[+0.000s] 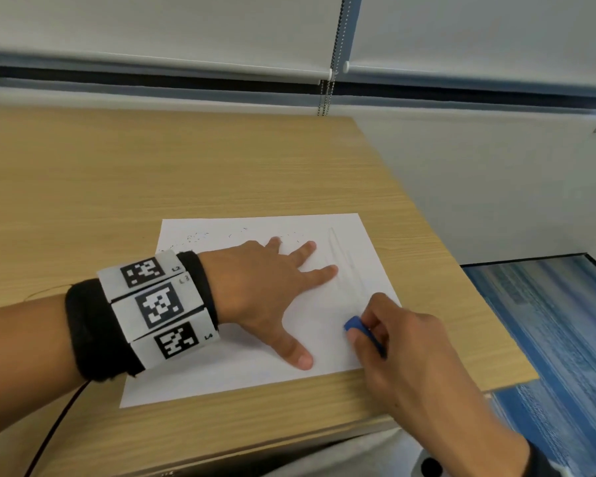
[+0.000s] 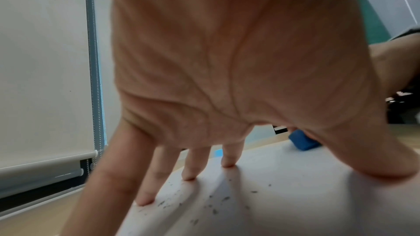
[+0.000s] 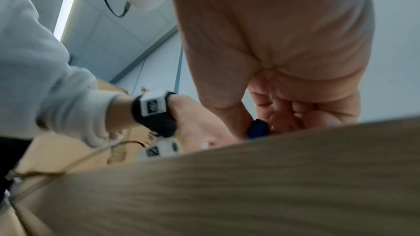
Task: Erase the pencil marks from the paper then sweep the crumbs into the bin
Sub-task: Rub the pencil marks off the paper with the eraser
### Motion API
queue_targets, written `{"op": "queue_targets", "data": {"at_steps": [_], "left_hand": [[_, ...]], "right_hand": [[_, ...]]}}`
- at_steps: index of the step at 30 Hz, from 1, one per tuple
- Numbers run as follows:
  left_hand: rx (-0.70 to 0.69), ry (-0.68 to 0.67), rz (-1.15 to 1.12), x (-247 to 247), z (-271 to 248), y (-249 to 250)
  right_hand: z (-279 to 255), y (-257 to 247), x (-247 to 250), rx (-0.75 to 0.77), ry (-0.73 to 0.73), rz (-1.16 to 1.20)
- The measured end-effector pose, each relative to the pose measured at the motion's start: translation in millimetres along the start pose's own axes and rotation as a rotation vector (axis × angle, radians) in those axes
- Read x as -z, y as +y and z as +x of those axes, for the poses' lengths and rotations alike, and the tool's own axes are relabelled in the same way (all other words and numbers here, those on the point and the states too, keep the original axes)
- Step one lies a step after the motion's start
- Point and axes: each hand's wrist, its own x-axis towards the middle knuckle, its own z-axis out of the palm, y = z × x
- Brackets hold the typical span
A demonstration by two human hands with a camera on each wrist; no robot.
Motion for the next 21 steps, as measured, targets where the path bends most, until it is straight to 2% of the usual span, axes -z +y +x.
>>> {"op": "queue_targets", "data": {"at_steps": [3,4,7,8,12,16,21], "left_hand": [[-0.003,0.002,-0.002,-0.7,1.0,-0.1],[-0.003,0.003,0.004,-0.8,1.4,-0.3],[0.0,0.003,0.003,-0.8,1.3,-0.4],[0.001,0.002,0.0,-1.0,1.1,-0.6],[-0.002,0.003,-0.001,-1.8,2.2,-0.5],[0.013,0.001,0.005,-1.8,1.4,1.5],[0.004,0.006,0.018,2.2,0.4,0.3]], "right_hand": [[-13.9,-11.9,-9.3,0.06,-0.11,0.023],[-13.5,-7.0,-7.9,0.041,-0.094,0.028],[-9.8,14.0,1.0,-0.084,0.081,0.057],[-11.2,13.5,0.4,-0.084,0.084,0.063],[-21.5,-5.3,-11.4,0.03,-0.096,0.055],[-14.4,12.4,0.0,-0.072,0.033,0.058],[-12.6,-4.0,2.4,0.033,-0.123,-0.021]]}}
